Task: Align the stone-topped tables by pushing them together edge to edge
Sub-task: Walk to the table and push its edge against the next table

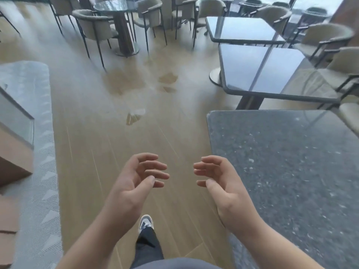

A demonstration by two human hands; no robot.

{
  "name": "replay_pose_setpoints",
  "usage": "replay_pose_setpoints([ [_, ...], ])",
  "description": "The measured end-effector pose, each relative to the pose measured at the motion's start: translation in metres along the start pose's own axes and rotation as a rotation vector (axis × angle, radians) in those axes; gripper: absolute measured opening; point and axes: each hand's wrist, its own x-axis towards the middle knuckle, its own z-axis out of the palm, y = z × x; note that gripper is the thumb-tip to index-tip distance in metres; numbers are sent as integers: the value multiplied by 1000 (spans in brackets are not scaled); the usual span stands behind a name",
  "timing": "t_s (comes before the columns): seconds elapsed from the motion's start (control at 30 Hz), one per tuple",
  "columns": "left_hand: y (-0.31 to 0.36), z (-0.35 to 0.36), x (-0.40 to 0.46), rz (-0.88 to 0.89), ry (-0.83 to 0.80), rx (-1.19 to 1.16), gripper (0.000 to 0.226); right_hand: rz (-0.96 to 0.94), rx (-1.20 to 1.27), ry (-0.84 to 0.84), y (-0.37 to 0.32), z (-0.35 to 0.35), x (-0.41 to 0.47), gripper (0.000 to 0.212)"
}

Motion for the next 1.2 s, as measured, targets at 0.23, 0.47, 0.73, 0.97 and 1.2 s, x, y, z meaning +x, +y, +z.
replay_pose_setpoints([
  [0.23, -3, -63, 144, 52, -126, -32, 35, 4, 2, 115, 0, 61, 119, 43],
  [0.47, 18, -106, 276, 50, -230, -47, 34, -64, 31, 210, -19, 117, 232, 37],
  [0.73, 6, -81, 388, 12, -422, -49, 33, 14, 66, 424, 2, 90, 301, 38],
  [0.97, -14, -32, 521, -33, -502, 13, 34, 43, 103, 496, 30, 40, 409, 39],
  [1.2, -12, 12, 652, -76, -548, 84, 35, 59, 192, 510, 39, -13, 549, 39],
])
